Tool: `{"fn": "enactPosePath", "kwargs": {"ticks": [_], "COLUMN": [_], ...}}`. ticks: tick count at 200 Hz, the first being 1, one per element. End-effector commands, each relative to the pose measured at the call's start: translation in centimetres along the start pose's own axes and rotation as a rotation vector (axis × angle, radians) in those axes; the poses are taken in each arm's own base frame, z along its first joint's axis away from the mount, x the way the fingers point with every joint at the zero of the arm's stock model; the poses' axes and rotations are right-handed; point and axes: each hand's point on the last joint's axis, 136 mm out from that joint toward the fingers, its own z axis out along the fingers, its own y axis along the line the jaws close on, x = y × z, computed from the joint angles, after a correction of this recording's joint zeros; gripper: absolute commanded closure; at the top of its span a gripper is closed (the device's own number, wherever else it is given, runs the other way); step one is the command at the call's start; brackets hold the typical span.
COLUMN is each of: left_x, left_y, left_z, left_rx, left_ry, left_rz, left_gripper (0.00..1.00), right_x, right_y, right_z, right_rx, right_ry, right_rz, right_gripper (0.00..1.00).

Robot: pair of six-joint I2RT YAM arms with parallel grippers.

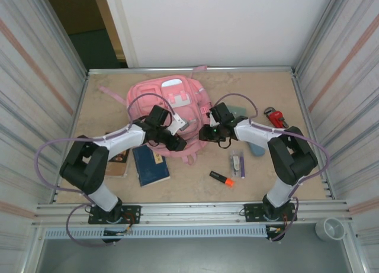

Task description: Pack the student bag

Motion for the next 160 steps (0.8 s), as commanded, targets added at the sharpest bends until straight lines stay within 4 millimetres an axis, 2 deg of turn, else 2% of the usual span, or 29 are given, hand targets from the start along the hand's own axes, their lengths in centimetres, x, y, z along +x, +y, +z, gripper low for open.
{"fn": "enactPosePath", "kwargs": {"ticks": [1,35,93,126,160], "left_x": [-0.9,-1.0,-2.5,-3.0,-2.4], "left_y": [0.2,1.1,1.0,1.2,0.7], "left_z": [-0.1,0.2,-0.6,-0.6,-0.5], "left_rx": [0.011,0.025,0.091,0.096,0.114], "left_ry": [-0.001,-0.007,-0.088,-0.1,-0.086], "left_rz": [0.018,-0.018,-0.058,-0.062,-0.042], "left_gripper": [0.62,0.7,0.85,1.0,1.0], "right_x": [2.3,3.4,4.1,3.9,3.3], "right_y": [-2.7,-3.5,-4.6,-4.7,-4.2], "right_z": [1.6,2.0,1.8,1.4,0.9], "right_rx": [0.118,0.17,0.212,0.222,0.213], "right_ry": [0.043,0.05,0.053,0.041,0.023], "right_rz": [0.021,0.004,-0.016,-0.026,-0.042], "right_gripper": [0.72,0.75,0.76,0.76,0.76]}}
